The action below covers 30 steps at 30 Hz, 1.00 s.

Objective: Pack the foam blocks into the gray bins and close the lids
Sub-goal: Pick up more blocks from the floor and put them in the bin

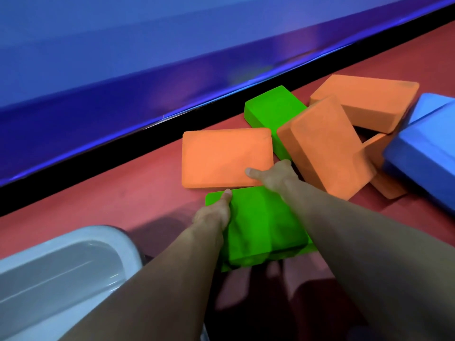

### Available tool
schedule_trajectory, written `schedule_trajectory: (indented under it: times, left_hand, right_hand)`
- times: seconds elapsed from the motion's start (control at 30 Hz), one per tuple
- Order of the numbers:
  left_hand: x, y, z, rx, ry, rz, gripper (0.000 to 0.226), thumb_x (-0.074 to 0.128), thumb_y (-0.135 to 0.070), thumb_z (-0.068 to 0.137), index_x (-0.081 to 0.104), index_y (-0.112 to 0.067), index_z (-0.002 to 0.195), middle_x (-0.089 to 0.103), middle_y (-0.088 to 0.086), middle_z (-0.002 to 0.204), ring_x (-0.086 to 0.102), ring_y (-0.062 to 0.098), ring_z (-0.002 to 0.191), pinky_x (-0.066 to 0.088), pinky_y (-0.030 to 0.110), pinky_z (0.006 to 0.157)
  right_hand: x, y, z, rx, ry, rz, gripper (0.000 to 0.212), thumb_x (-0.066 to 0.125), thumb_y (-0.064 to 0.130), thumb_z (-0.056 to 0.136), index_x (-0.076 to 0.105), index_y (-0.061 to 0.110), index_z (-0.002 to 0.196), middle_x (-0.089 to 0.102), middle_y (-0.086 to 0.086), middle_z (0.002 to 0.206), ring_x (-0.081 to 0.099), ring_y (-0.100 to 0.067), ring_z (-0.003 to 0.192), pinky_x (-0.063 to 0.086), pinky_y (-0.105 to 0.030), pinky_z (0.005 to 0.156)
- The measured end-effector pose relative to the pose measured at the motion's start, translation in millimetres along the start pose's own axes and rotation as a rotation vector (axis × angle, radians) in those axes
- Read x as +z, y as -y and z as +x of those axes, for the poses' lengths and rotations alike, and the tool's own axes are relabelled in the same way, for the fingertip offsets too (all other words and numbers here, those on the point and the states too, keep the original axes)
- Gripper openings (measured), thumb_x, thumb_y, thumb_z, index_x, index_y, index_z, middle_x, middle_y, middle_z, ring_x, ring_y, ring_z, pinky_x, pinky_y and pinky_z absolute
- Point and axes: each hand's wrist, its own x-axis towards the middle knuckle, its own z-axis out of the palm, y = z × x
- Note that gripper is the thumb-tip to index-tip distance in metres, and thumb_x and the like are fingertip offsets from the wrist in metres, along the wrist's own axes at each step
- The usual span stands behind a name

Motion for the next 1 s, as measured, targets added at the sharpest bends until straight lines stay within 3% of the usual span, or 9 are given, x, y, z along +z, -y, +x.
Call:
schedule_trajectory:
  times: [0.1,0.17,0.27,0.4,0.57,0.67,0.77,0.87,1.0]
  left_hand:
    - [0,0,-1,0.0,-0.017,0.011,0.168,0.047,-0.101,0.003,0.052,-0.003,0.139,0.063,0.019,0.132,0.064,0.044,0.114,0.047,0.056,0.103]
    - [0,-2,-4,0.041,-0.044,-0.015,0.174,0.042,-0.106,0.001,0.05,-0.002,0.14,0.063,0.019,0.131,0.065,0.042,0.113,0.049,0.055,0.101]
    - [-11,-19,-55,0.14,-0.044,0.041,0.165,0.032,-0.109,0.025,0.046,0.002,0.145,0.057,0.019,0.14,0.06,0.038,0.123,0.047,0.049,0.107]
    - [-31,-37,-130,0.307,-0.092,0.137,0.122,0.036,-0.091,0.078,0.036,0.009,0.148,0.045,0.021,0.151,0.047,0.036,0.138,0.038,0.041,0.114]
    - [-82,-44,-218,0.493,-0.124,0.078,0.104,0.051,-0.081,0.082,0.047,0.009,0.134,0.059,0.028,0.134,0.058,0.04,0.125,0.046,0.041,0.103]
    - [-129,-38,-279,0.653,-0.097,0.03,0.116,0.044,-0.094,0.071,0.056,0.01,0.121,0.065,0.032,0.119,0.064,0.045,0.11,0.052,0.048,0.093]
    - [-183,-13,-336,0.723,-0.141,0.043,0.095,0.049,-0.084,0.079,0.055,0.002,0.119,0.068,0.026,0.112,0.065,0.039,0.107,0.05,0.039,0.089]
    - [-244,32,-380,0.721,-0.165,-0.023,0.092,0.055,-0.09,0.063,0.065,-0.011,0.109,0.074,0.011,0.098,0.071,0.03,0.093,0.056,0.043,0.088]
    - [-318,118,-417,0.714,-0.211,-0.044,0.043,0.077,-0.059,0.078,0.075,-0.016,0.086,0.077,-0.008,0.078,0.073,0.005,0.073,0.058,0.03,0.076]
  right_hand:
    - [-6,5,-12,-0.072,-0.001,0.085,0.148,0.069,0.088,0.023,0.028,0.012,0.143,0.051,-0.006,0.141,0.051,-0.032,0.13,0.035,-0.053,0.112]
    - [-9,4,-12,-0.122,0.008,0.125,0.148,0.067,0.096,0.024,0.037,0.015,0.144,0.051,-0.002,0.141,0.054,-0.029,0.126,0.038,-0.052,0.112]
    - [-24,4,-25,-0.157,-0.053,0.21,0.132,0.072,0.096,0.029,0.056,0.02,0.134,0.055,-0.003,0.136,0.059,-0.026,0.118,0.043,-0.052,0.109]
    - [-71,22,-83,-0.21,-0.142,0.413,0.118,0.083,0.075,0.059,0.037,0.009,0.146,0.052,0.005,0.132,0.055,-0.015,0.12,0.042,-0.035,0.11]
    - [-137,51,-187,-0.315,-0.247,0.517,0.087,0.065,0.06,0.089,0.035,0.0,0.145,0.056,-0.009,0.141,0.054,-0.021,0.13,0.035,-0.019,0.094]
    - [-169,68,-261,-0.4,-0.253,0.53,0.075,0.057,0.056,0.096,0.036,0.003,0.144,0.057,-0.01,0.136,0.054,-0.018,0.119,0.029,-0.012,0.081]
    - [-181,82,-335,-0.491,-0.23,0.539,0.075,0.062,0.056,0.093,0.038,0.004,0.142,0.054,-0.001,0.122,0.05,-0.011,0.108,0.032,-0.016,0.084]
    - [-166,93,-402,-0.549,-0.176,0.491,0.077,0.075,0.055,0.083,0.041,0.006,0.132,0.052,0.001,0.116,0.054,-0.015,0.108,0.038,-0.023,0.086]
    - [-120,91,-476,-0.594,-0.081,0.343,0.08,0.085,0.059,0.07,0.048,0.012,0.123,0.06,0.004,0.11,0.061,-0.015,0.1,0.048,-0.032,0.088]
